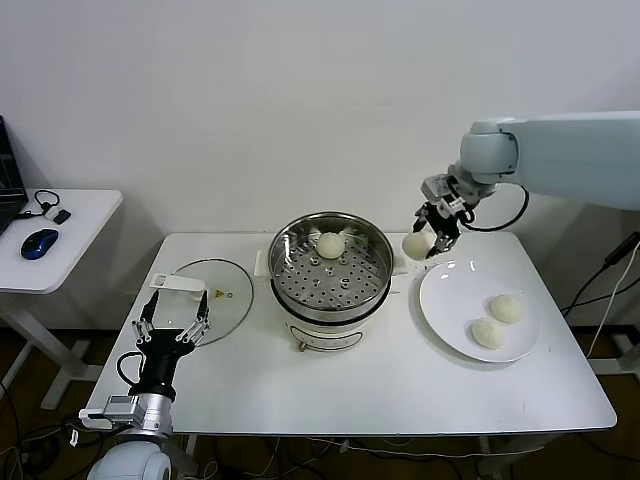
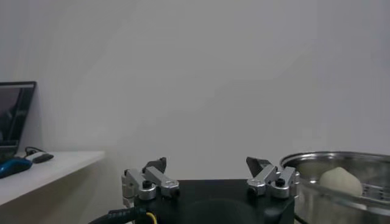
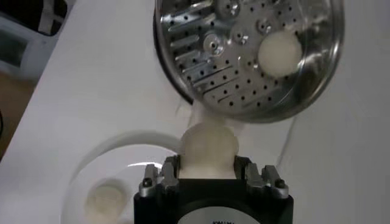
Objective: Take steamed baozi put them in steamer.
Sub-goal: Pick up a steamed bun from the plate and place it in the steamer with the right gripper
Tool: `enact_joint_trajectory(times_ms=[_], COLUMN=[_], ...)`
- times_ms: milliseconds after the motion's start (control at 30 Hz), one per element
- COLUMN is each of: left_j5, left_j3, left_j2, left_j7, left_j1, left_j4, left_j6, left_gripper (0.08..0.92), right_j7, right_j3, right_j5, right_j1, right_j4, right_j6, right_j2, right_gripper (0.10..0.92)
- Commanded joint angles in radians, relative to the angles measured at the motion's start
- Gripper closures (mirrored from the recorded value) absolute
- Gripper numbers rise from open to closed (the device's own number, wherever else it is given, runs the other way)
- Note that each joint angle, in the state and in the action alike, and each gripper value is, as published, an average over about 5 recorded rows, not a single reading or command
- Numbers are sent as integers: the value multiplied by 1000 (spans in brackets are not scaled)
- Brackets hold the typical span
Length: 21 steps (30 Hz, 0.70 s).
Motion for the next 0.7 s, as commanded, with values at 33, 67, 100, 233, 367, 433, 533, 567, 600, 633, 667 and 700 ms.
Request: enact_joint_trajectory(times_ms=[33,67,100,233,367,433,533,567,600,633,667,700], left_j5=[-3,-5,-7,-18,-32,-36,-37,-37,-38,-38,-39,-39], left_j3=[4,4,4,-1,-9,-13,-16,-17,-18,-19,-20,-21], left_j2=[5,6,8,16,23,24,24,25,25,26,26,26], left_j7=[1,1,1,0,0,1,1,1,1,1,1,1], left_j1=[1,1,0,0,-3,-6,-11,-12,-12,-13,-12,-12], left_j4=[-9,-10,-11,-13,-12,-12,-12,-12,-12,-11,-11,-11], left_j6=[0,0,0,0,1,3,6,6,6,6,6,6], left_gripper=[177,177,177,177,177,177,177,177,177,177,177,177], right_j7=[10,11,11,10,11,14,19,21,22,24,25,26], right_j3=[34,42,49,81,100,107,116,119,121,124,125,127], right_j5=[179,192,204,240,259,265,272,273,275,276,277,278], right_j1=[46,37,27,-13,-56,-81,-119,-131,-144,-157,-169,-181], right_j4=[-18,-33,-48,-104,-143,-161,-193,-204,-217,-229,-240,-251], right_j6=[-76,-84,-91,-118,-138,-149,-162,-166,-171,-176,-180,-184], right_j2=[159,181,204,282,342,368,407,418,429,439,448,456], right_gripper=[432,431,430,426,423,423,423,423,423,423,423,423])
